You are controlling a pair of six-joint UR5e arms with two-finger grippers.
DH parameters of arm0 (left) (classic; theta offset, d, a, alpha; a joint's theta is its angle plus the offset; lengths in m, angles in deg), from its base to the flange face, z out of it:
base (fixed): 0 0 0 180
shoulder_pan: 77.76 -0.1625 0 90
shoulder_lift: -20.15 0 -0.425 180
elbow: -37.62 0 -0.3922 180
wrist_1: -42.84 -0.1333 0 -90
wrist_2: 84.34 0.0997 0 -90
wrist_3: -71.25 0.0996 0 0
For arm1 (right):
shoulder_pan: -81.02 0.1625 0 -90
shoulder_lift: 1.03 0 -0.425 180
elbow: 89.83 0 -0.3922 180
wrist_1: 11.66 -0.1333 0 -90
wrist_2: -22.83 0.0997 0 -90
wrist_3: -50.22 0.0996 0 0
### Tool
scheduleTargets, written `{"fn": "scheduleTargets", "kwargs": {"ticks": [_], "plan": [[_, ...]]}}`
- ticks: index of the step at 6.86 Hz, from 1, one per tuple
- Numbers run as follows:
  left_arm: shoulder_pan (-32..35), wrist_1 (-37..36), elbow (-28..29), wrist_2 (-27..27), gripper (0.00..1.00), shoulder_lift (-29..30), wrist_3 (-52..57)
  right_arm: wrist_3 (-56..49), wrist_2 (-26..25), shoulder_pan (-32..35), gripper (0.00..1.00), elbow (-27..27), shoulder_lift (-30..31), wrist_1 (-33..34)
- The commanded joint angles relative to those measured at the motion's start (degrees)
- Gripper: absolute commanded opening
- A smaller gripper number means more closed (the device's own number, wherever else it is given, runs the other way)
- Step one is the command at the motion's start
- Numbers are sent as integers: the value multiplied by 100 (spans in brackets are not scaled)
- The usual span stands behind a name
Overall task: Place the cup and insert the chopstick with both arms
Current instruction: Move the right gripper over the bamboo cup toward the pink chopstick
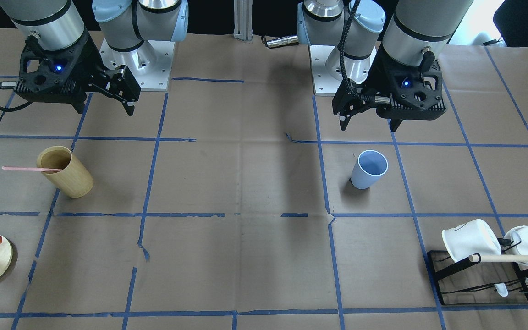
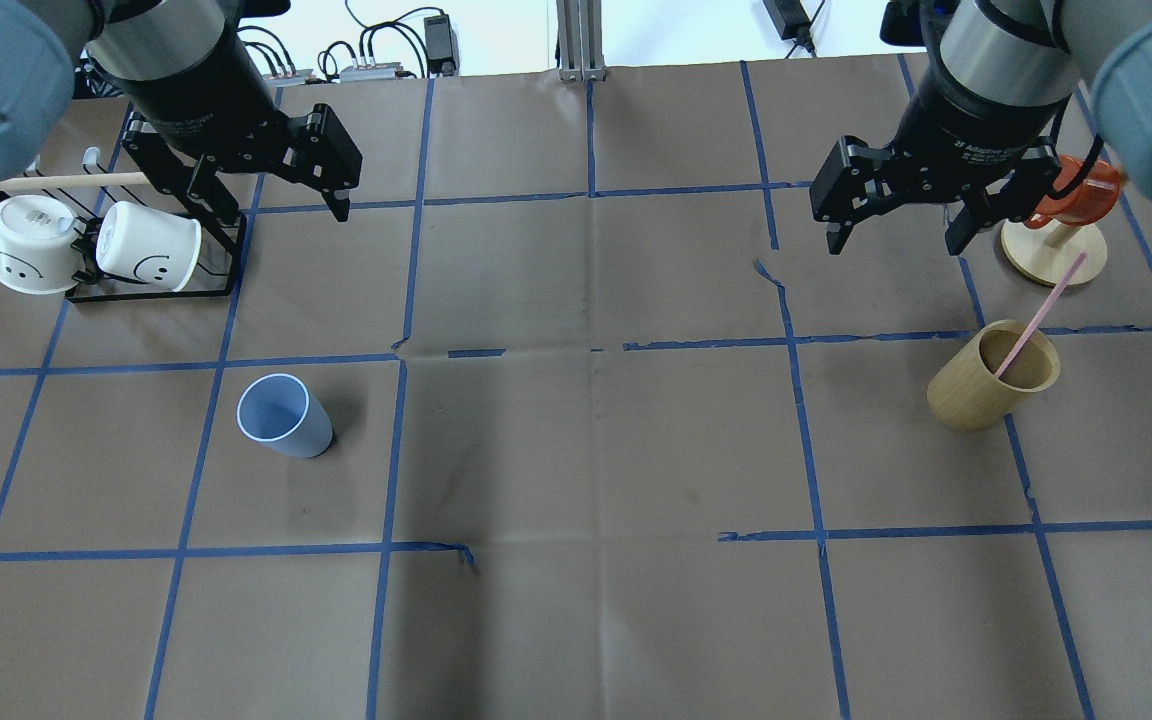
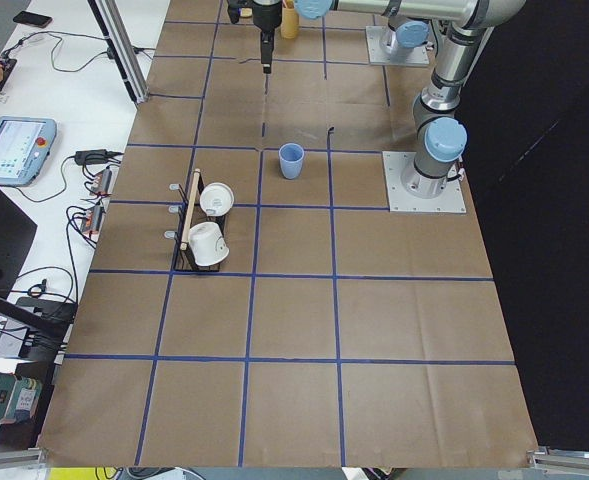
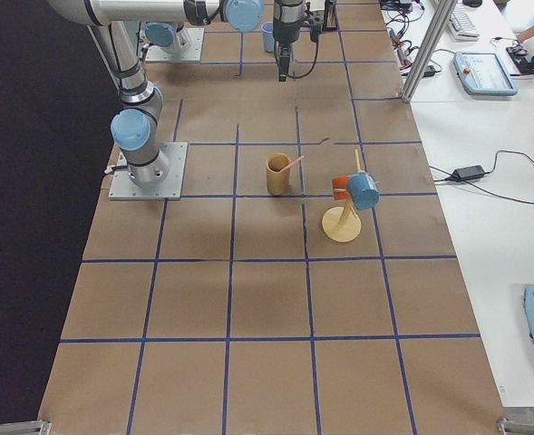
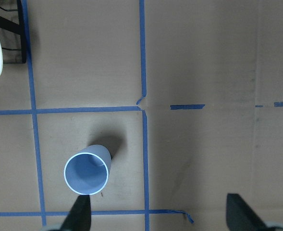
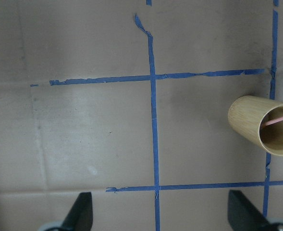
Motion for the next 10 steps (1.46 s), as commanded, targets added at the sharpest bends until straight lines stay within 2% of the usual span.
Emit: {"fn": "scheduleTargets", "kwargs": {"ticks": [1,7,10], "plan": [[0,0,2,-9,100,-4,0,-8,-12,-26,99,17,0,-6],[-35,-9,19,-18,100,23,0,-491,23,-447,99,79,-123,-6],[-96,-61,-15,52,100,58,44,-1867,14,-1237,99,114,-132,-15]]}}
